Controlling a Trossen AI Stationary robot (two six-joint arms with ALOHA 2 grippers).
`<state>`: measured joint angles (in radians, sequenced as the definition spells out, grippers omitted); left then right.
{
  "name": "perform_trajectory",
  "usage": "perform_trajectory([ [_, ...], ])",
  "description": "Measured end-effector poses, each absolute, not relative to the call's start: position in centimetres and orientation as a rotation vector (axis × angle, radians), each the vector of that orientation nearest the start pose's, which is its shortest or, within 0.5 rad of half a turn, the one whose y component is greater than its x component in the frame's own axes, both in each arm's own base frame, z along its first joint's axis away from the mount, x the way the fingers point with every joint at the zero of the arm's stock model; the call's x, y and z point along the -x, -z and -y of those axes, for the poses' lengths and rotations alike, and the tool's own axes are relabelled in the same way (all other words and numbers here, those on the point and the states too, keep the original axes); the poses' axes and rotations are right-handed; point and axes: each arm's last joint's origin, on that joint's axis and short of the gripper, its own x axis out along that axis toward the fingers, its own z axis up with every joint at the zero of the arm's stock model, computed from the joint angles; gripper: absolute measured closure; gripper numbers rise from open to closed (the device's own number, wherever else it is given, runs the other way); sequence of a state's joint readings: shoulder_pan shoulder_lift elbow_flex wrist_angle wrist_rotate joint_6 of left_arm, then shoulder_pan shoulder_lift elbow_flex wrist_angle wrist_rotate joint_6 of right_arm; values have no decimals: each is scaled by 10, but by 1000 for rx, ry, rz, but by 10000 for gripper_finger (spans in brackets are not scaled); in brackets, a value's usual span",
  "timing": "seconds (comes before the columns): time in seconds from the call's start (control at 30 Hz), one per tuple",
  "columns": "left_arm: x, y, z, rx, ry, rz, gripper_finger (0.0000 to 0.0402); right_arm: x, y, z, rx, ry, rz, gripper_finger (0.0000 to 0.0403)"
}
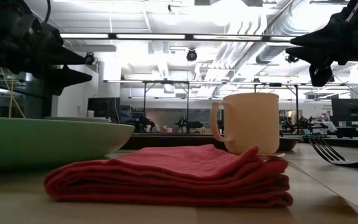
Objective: Set up tray
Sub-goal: Put the yellow mug on the brown tray
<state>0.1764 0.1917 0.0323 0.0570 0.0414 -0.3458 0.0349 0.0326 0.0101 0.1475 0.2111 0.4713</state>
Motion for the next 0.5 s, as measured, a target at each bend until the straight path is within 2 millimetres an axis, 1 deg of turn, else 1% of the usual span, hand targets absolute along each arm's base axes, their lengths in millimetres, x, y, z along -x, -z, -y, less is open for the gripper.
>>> perform_trajectory([
  [0.37, -107, -164, -18, 356, -152, -78, 108, -98, -179, 3, -485, 145, 164, 327],
  [0.5, -107, -164, -18, 360, -152, -78, 108, -98, -178, 3, -486, 171, 170, 327],
])
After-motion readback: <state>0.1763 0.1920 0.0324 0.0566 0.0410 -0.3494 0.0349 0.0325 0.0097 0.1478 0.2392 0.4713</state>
